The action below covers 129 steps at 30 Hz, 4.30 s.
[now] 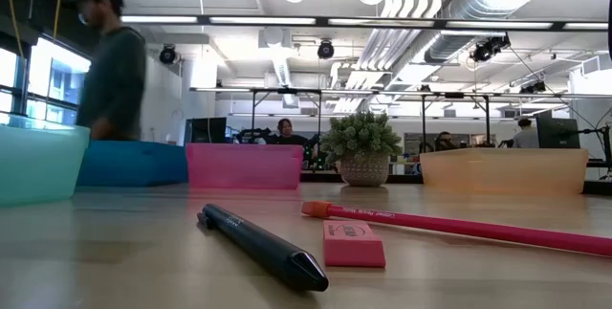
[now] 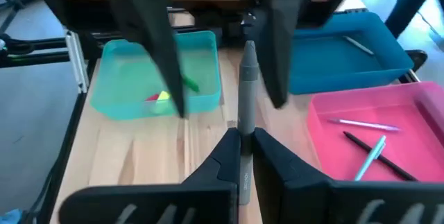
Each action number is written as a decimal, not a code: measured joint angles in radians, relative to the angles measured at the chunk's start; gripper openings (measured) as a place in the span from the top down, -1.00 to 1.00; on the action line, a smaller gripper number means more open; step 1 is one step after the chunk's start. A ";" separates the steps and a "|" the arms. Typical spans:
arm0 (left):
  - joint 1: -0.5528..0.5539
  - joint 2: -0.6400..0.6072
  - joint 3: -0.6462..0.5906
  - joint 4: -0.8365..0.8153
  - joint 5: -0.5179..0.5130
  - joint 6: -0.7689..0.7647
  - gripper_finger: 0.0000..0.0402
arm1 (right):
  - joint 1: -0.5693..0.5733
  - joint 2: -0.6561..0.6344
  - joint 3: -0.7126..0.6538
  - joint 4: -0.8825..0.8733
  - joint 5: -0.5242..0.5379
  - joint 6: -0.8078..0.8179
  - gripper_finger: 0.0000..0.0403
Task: Sort crayons/erasers/pens/pencils in bins
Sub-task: Put the gray crayon into the blue bin, then put the pink pencil into the orange bin
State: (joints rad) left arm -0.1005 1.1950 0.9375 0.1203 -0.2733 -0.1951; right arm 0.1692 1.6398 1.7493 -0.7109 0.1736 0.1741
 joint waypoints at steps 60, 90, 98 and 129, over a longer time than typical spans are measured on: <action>0.176 0.000 0.000 -0.421 -0.279 -0.133 0.91 | -0.190 0.000 0.000 -0.110 -0.122 -0.202 0.14; 0.863 -0.090 -0.070 -1.097 0.056 -0.115 0.91 | -0.166 0.001 -0.124 -0.108 -0.050 0.291 0.15; 0.929 -0.063 -0.097 -1.091 0.083 -0.046 0.91 | -0.107 0.001 -0.206 -0.092 -0.048 0.462 0.15; 0.972 0.256 -0.097 -1.045 0.082 0.016 0.75 | 0.128 0.001 -0.411 -0.077 0.030 0.813 0.15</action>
State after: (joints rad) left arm 0.8711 1.4513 0.8406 -0.9249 -0.1913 -0.1789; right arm 0.2972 1.6409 1.3384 -0.7884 0.2033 0.9871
